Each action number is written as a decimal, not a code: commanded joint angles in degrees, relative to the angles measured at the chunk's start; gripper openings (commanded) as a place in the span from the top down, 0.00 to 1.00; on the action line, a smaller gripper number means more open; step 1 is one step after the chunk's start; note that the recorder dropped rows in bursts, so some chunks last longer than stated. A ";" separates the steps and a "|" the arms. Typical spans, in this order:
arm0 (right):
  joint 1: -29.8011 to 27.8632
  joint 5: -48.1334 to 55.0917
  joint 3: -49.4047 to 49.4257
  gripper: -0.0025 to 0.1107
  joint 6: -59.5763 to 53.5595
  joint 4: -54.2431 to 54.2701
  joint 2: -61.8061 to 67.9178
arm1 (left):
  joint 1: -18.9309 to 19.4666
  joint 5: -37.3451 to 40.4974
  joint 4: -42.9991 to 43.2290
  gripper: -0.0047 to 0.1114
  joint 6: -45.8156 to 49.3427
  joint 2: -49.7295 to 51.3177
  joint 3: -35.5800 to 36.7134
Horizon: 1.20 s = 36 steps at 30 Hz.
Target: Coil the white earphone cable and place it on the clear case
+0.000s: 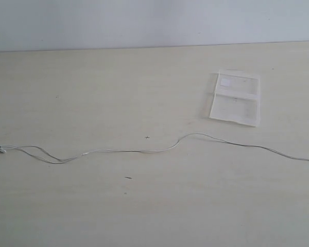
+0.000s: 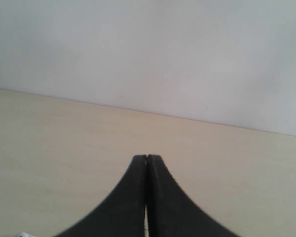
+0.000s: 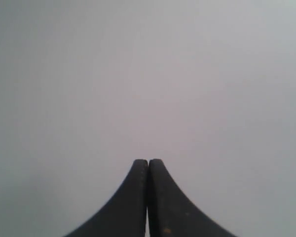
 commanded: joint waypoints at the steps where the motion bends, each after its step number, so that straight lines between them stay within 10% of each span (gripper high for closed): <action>1: -0.10 7.54 -11.33 0.98 4.22 -15.93 10.14 | 0.14 -0.08 0.23 0.96 -0.08 -0.33 0.12; 10: 0.03 29.89 -32.91 0.98 29.94 -58.89 32.38 | 0.14 -0.08 0.23 0.96 -0.08 -0.33 0.12; 19: 0.50 48.38 -40.94 0.98 1.45 -59.41 50.79 | 0.14 -0.08 0.23 0.96 -0.08 -0.33 0.12; 21: 0.50 63.58 -46.37 0.98 -14.71 -50.43 60.21 | 0.14 -0.08 0.23 0.96 -0.08 -0.33 0.12; 24: 1.05 89.24 -57.90 0.96 -69.62 4.04 76.43 | 0.14 -0.08 0.23 0.96 -0.08 -0.33 0.12; 28: 11.25 86.34 -58.02 0.70 -73.06 2.20 85.29 | 0.14 -0.08 0.23 0.96 -0.08 -0.33 0.12; 36: 22.38 82.44 -58.02 0.57 -72.49 -3.27 99.59 | 0.14 -0.08 0.23 0.96 -0.08 -0.33 0.12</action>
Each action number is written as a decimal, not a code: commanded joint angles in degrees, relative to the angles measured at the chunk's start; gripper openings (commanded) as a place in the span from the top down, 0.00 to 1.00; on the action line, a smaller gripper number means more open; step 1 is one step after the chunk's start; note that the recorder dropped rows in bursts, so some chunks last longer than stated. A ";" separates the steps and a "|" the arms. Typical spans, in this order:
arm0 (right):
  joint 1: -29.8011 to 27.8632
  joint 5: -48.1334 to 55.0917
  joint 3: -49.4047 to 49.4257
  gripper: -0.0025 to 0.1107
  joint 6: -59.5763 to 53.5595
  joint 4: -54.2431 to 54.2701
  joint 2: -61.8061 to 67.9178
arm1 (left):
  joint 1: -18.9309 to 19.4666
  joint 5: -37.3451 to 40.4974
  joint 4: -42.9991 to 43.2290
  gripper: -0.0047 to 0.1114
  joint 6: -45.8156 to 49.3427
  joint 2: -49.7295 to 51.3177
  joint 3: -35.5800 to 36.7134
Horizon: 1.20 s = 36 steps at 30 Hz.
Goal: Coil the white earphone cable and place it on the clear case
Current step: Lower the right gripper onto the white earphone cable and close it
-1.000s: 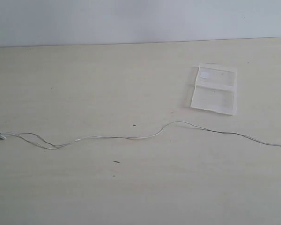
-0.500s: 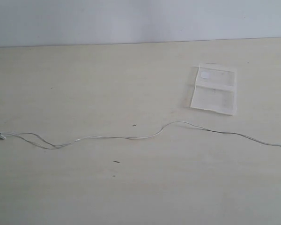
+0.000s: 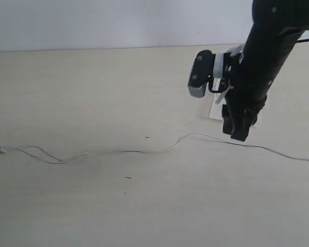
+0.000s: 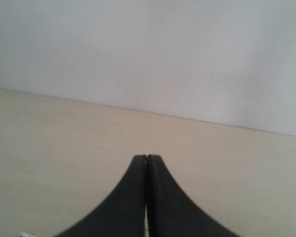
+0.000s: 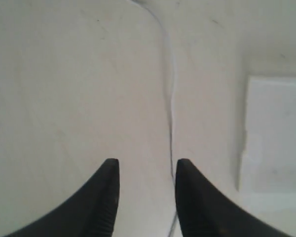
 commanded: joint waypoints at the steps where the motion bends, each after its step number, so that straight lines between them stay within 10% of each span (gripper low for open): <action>1: 2.88 -2.50 -0.39 0.56 -1.34 -1.96 5.87 | 0.14 -0.08 0.23 0.96 -0.08 -0.33 0.12; 36: 3.03 -16.24 -4.49 0.50 -10.96 4.77 15.40 | 0.02 -0.08 0.23 0.96 -0.09 -0.33 0.12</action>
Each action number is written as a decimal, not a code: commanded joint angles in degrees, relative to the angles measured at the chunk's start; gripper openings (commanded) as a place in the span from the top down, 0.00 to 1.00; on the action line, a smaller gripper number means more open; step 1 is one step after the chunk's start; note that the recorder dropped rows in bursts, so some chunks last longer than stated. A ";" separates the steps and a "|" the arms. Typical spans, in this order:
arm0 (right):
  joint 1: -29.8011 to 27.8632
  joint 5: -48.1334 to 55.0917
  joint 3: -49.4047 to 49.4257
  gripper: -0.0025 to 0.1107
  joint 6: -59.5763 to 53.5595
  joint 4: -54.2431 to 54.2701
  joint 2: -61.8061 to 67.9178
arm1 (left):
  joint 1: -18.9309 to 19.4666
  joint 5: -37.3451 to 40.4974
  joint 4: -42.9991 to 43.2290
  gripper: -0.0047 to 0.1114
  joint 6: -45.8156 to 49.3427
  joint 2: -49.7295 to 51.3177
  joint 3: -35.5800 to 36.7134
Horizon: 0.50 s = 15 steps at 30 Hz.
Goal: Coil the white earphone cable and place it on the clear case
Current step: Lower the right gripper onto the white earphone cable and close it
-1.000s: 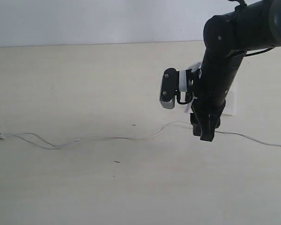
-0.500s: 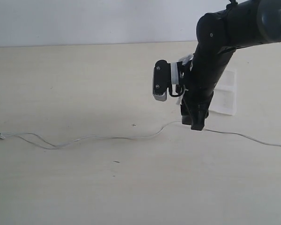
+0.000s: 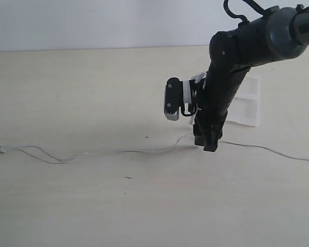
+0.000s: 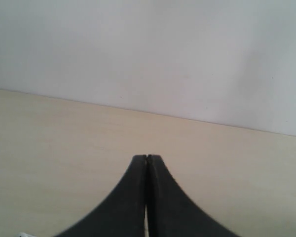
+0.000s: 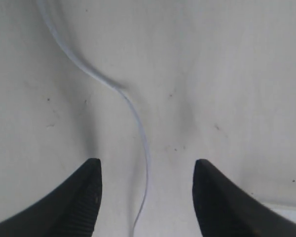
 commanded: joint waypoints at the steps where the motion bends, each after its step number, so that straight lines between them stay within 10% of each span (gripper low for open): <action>1: 0.07 -2.25 -0.52 0.50 -2.04 3.68 0.03 | 0.02 -0.08 0.23 0.96 -0.09 -0.33 0.12; 15: 0.07 -2.16 -0.41 0.50 -3.07 3.36 0.39 | 0.02 -0.08 0.23 0.96 -0.09 -0.33 0.12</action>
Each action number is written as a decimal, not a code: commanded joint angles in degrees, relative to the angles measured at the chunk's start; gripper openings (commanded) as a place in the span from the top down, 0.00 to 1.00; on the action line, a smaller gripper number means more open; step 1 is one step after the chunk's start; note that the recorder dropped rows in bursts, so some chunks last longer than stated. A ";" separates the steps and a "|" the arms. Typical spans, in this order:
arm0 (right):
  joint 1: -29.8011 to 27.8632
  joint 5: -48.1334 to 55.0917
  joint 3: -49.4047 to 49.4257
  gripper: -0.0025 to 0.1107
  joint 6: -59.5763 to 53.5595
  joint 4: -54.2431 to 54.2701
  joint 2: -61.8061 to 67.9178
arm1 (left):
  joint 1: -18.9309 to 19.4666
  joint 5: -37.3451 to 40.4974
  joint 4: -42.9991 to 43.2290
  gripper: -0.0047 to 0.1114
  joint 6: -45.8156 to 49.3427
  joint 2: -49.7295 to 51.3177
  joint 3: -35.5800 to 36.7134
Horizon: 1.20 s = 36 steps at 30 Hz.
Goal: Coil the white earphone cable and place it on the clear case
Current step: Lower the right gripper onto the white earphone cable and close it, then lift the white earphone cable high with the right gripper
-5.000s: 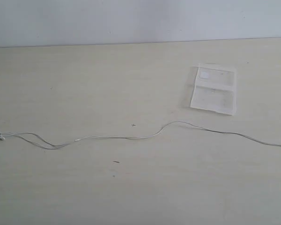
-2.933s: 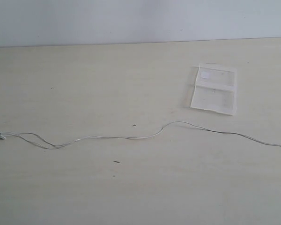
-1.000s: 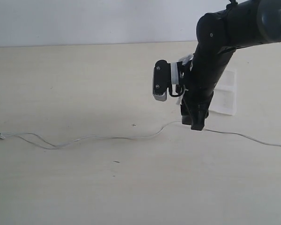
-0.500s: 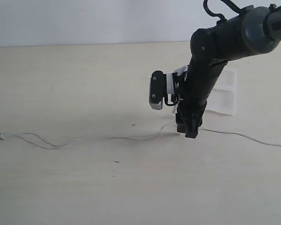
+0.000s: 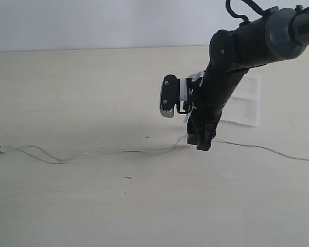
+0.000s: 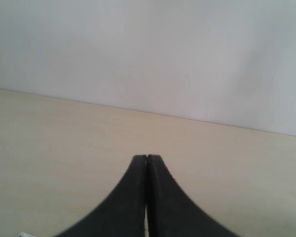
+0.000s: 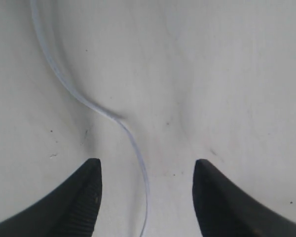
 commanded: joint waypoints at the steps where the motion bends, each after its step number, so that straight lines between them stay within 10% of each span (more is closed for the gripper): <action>1: 0.07 -0.48 -0.41 0.50 -0.54 -1.66 0.41 | 0.02 -0.08 0.23 0.96 -0.09 -0.33 0.12; 10: 0.07 -0.25 -0.41 0.52 -0.43 -1.26 1.78 | 0.02 -0.08 0.23 0.96 -0.09 -0.33 0.12; 23: 0.07 0.37 -0.41 0.98 -0.43 -1.26 1.65 | 0.03 -0.08 0.23 0.96 0.02 -0.33 0.12; 36: 0.07 8.54 -1.07 0.98 17.19 -1.26 -14.37 | 0.03 -0.08 0.23 0.96 0.02 -0.33 0.12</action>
